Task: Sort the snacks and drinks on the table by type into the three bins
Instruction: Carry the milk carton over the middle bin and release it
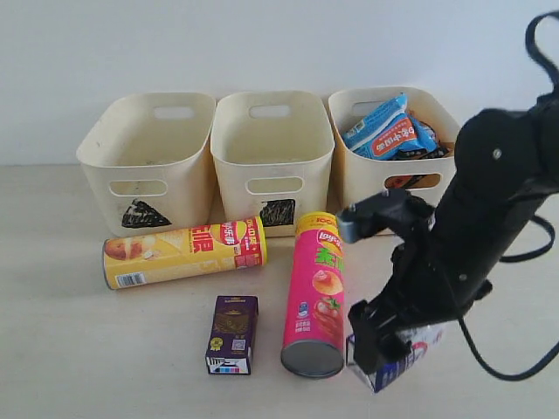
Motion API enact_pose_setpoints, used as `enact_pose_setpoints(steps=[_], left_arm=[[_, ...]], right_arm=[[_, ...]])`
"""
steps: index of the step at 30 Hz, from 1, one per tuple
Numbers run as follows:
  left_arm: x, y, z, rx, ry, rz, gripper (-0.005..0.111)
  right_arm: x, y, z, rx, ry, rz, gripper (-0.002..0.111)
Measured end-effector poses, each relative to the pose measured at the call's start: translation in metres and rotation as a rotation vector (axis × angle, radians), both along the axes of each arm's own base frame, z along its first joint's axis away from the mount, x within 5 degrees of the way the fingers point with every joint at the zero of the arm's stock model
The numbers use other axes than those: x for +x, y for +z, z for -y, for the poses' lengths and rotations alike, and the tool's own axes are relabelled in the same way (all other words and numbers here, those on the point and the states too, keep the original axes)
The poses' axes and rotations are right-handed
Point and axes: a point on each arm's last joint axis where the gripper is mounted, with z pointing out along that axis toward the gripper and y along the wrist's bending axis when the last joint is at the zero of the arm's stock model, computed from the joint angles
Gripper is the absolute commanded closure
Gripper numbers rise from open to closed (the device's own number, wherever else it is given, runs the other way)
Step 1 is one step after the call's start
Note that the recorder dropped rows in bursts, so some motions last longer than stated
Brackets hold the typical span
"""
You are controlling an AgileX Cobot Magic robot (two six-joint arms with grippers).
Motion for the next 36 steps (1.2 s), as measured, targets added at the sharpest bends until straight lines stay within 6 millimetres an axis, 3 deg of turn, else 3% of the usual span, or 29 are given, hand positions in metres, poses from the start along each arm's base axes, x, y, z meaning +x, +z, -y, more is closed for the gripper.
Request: enact_pose_setpoints(steps=[11, 15, 23, 30, 36], left_arm=[[0.000, 0.000, 0.000, 0.000, 0.000, 0.000, 0.103], [0.000, 0.000, 0.000, 0.000, 0.000, 0.000, 0.103], [0.000, 0.000, 0.000, 0.000, 0.000, 0.000, 0.103], [0.000, 0.000, 0.000, 0.000, 0.000, 0.000, 0.103], [0.000, 0.000, 0.000, 0.000, 0.000, 0.000, 0.103]], right_arm=[[0.019, 0.109, 0.002, 0.047, -0.055, 0.299, 0.106], [0.038, 0.134, -0.009, 0.120, -0.075, 0.417, 0.106], [0.105, 0.129, -0.045, 0.196, -0.090, 0.549, 0.106], [0.166, 0.102, -0.077, 0.237, -0.097, 0.628, 0.106], [0.198, 0.088, -0.092, 0.232, -0.103, 0.684, 0.105]])
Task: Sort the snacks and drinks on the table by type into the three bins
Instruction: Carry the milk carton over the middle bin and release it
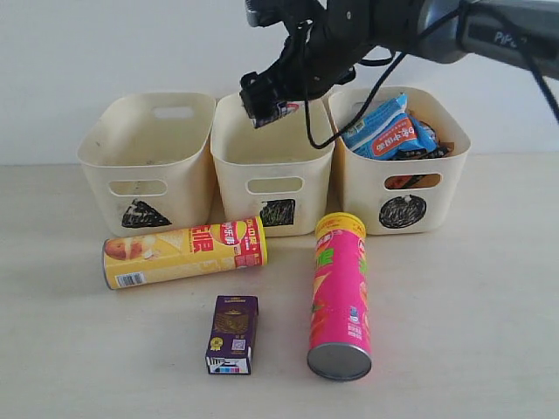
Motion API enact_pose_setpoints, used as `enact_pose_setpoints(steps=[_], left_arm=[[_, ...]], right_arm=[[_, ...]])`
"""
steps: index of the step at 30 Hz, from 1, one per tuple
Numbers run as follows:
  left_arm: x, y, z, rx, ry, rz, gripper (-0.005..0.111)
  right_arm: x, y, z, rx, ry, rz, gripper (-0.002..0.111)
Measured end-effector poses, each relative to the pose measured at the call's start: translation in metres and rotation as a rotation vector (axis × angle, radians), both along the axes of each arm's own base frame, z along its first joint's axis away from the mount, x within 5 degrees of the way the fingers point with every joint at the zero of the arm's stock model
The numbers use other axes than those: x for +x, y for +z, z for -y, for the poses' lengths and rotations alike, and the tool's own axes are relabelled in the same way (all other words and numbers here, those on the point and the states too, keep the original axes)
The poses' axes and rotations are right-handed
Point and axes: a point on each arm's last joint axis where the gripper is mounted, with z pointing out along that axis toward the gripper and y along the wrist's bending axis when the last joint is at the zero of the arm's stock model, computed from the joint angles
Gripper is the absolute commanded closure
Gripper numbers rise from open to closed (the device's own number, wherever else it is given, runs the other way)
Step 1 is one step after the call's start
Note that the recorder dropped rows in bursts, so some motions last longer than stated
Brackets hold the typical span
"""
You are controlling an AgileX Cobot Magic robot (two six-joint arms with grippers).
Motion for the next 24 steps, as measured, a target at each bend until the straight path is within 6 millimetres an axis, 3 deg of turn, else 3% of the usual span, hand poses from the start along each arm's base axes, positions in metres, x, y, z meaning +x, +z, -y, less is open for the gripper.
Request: enact_pose_setpoints(steps=[3, 5, 7, 10, 11, 20, 24], left_arm=[[0.000, 0.000, 0.000, 0.000, 0.000, 0.000, 0.103], [0.000, 0.000, 0.000, 0.000, 0.000, 0.000, 0.103], [0.000, 0.000, 0.000, 0.000, 0.000, 0.000, 0.103], [0.000, 0.000, 0.000, 0.000, 0.000, 0.000, 0.103], [0.000, 0.000, 0.000, 0.000, 0.000, 0.000, 0.103], [0.000, 0.000, 0.000, 0.000, 0.000, 0.000, 0.103], [0.000, 0.000, 0.000, 0.000, 0.000, 0.000, 0.103]], right_arm=[[0.009, -0.013, -0.003, -0.019, -0.014, 0.001, 0.102], [0.012, -0.023, -0.004, -0.025, -0.023, -0.010, 0.091], [0.014, -0.033, -0.005, -0.034, -0.028, -0.026, 0.072], [0.016, -0.041, -0.005, -0.039, -0.029, -0.040, 0.031], [0.017, -0.043, -0.006, -0.040, -0.030, -0.044, 0.023], [0.018, -0.038, -0.006, -0.024, -0.029, -0.010, 0.021], [0.017, -0.034, -0.006, -0.005, -0.041, -0.007, 0.008]])
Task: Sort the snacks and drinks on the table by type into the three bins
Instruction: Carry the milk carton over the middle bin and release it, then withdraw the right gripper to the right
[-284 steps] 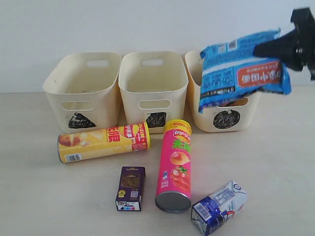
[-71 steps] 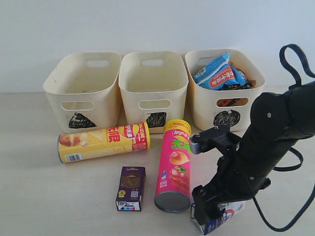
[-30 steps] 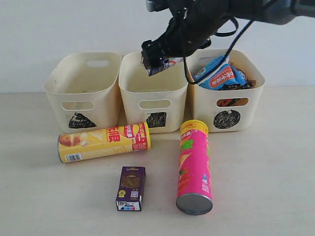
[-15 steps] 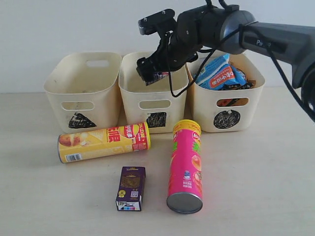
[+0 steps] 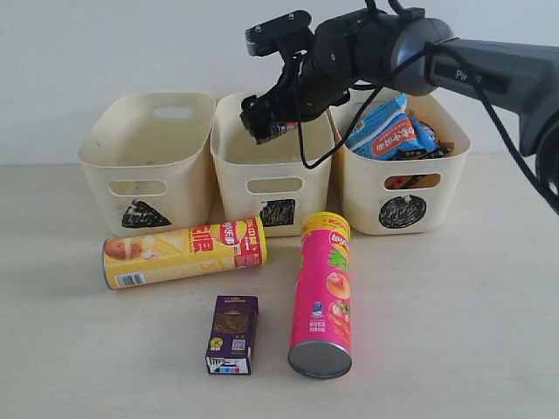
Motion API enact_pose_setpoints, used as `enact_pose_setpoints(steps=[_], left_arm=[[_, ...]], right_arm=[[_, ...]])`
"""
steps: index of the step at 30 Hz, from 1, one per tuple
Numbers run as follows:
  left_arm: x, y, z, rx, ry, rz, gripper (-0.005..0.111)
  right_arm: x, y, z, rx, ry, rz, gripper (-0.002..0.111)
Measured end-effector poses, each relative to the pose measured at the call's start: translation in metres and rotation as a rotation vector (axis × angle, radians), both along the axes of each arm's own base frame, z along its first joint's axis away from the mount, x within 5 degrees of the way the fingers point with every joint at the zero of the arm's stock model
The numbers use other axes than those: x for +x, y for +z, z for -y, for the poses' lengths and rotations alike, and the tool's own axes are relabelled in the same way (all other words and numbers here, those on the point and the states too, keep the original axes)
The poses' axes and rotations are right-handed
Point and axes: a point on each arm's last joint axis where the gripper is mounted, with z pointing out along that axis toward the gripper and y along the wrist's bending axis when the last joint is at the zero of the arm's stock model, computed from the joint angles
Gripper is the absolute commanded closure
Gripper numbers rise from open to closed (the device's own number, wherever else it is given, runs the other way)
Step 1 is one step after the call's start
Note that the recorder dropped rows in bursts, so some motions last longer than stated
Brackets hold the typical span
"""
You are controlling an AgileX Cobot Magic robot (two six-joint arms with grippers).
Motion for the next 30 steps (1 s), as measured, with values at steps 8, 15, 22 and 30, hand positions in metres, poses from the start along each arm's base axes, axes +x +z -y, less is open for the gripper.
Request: enact_pose_setpoints(steps=[8, 15, 22, 30], left_arm=[[0.000, 0.000, 0.000, 0.000, 0.000, 0.000, 0.103], [0.000, 0.000, 0.000, 0.000, 0.000, 0.000, 0.103], [0.000, 0.000, 0.000, 0.000, 0.000, 0.000, 0.103], [0.000, 0.000, 0.000, 0.000, 0.000, 0.000, 0.103]], right_arm=[[0.000, 0.009, 0.000, 0.026, -0.007, 0.027, 0.003], [-0.006, 0.021, 0.004, 0.027, -0.027, -0.009, 0.043], [-0.032, 0.055, 0.019, -0.030, -0.058, -0.126, 0.106], [-0.067, 0.087, 0.036, -0.012, -0.062, -0.187, 0.106]])
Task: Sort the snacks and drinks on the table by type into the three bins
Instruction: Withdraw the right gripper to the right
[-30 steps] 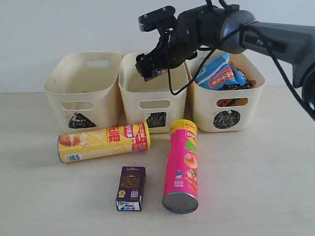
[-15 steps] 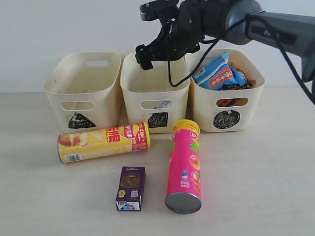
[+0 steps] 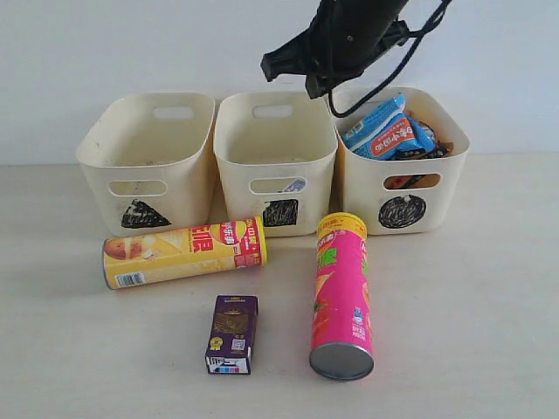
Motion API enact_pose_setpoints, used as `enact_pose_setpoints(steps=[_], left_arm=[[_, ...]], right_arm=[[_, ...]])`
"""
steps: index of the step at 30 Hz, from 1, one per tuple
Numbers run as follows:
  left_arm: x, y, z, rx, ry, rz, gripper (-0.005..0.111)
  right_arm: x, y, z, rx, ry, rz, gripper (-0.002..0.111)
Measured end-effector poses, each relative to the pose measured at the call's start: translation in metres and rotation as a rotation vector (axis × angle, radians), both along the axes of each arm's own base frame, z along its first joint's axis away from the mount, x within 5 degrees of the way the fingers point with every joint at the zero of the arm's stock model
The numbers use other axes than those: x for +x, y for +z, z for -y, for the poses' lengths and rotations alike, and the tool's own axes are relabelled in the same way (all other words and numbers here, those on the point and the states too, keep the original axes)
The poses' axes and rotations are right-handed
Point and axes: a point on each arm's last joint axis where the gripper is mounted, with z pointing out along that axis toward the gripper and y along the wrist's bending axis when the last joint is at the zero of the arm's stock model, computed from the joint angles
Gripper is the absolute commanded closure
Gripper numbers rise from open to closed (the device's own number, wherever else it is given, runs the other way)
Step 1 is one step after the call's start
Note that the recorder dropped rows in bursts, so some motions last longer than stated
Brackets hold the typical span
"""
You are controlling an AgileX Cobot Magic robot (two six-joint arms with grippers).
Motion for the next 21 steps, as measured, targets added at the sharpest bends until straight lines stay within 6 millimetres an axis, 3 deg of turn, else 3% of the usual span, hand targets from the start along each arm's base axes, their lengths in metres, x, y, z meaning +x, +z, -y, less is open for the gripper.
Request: enact_pose_setpoints(steps=[6, 9, 16, 21], left_arm=[[0.000, 0.000, 0.000, 0.000, 0.000, 0.000, 0.103], [0.000, 0.000, 0.000, 0.000, 0.000, 0.000, 0.103], [0.000, 0.000, 0.000, 0.000, 0.000, 0.000, 0.103], [0.000, 0.000, 0.000, 0.000, 0.000, 0.000, 0.103]], right_arm=[[-0.040, -0.027, 0.022, 0.017, -0.020, -0.026, 0.106], [-0.059, -0.037, 0.043, 0.063, -0.070, -0.016, 0.106], [-0.110, -0.050, 0.122, 0.154, -0.252, 0.081, 0.106], [-0.159, -0.061, 0.180, 0.216, -0.432, 0.170, 0.106]])
